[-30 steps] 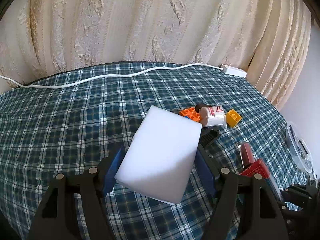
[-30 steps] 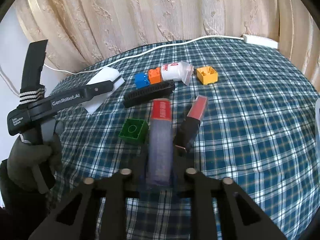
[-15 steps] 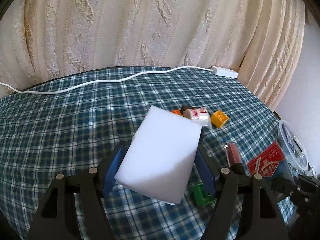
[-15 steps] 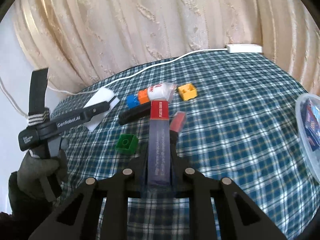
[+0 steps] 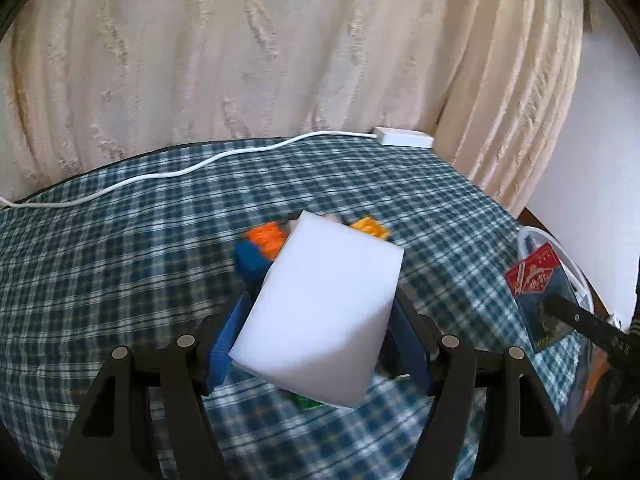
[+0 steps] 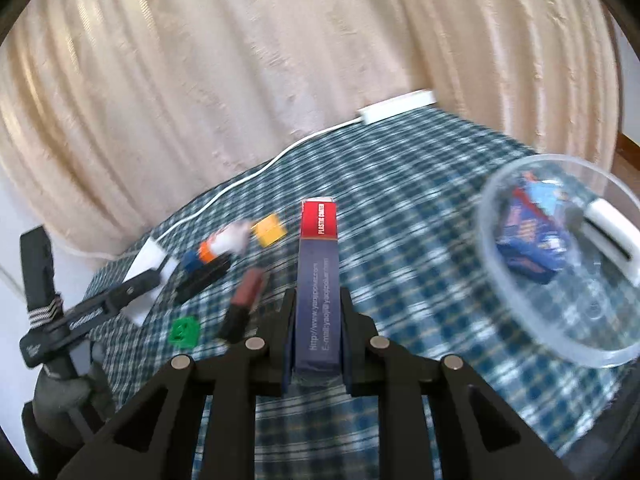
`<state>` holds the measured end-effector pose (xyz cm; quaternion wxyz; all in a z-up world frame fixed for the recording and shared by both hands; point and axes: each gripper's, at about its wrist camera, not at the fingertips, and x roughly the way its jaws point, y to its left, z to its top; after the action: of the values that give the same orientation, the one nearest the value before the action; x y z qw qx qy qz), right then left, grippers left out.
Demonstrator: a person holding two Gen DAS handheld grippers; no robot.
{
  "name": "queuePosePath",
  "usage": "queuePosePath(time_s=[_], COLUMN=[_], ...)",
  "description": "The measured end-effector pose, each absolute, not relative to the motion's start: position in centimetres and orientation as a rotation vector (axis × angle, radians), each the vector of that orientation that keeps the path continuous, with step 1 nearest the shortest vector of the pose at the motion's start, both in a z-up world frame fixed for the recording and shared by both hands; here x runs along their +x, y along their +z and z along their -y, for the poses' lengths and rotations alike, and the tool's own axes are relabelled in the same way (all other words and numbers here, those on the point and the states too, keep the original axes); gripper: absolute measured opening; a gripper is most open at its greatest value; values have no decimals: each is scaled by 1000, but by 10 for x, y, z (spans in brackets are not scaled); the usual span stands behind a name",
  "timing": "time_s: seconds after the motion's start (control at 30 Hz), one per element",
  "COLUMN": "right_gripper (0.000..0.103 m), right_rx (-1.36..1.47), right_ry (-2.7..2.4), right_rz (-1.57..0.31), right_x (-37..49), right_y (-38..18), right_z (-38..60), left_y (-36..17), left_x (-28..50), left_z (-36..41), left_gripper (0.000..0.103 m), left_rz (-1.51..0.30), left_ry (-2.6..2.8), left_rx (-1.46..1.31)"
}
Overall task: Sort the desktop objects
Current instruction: 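Carry the sponge with left tool while right tool carries the card box to the bowl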
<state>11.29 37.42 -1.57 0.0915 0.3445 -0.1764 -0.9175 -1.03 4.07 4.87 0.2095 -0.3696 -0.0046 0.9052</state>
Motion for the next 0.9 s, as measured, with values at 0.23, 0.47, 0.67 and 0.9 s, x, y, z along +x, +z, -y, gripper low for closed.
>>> queuePosePath(time_s=[0.23,0.47,0.67,0.9], right_gripper=[20,20,20,20], right_rx=[978,922,929,934], right_ry=[-2863,-2975,-3015,-3020], right_rz=[624,747,804,829], right_x=[124,135,136,131], right_y=[-10,1,-5,-11], right_z=[-442,-508,-538,-555], left_y=[53,53,52,53], left_x=[-3,2,7,12], left_z=[-79,-116,-149,-187], left_gripper=[73,73,73,73], left_rz=[-6,-25,-58,-97], left_ry=[2450,2394,2351,2294], left_rx=[-1022,-1016,-1014,-1007])
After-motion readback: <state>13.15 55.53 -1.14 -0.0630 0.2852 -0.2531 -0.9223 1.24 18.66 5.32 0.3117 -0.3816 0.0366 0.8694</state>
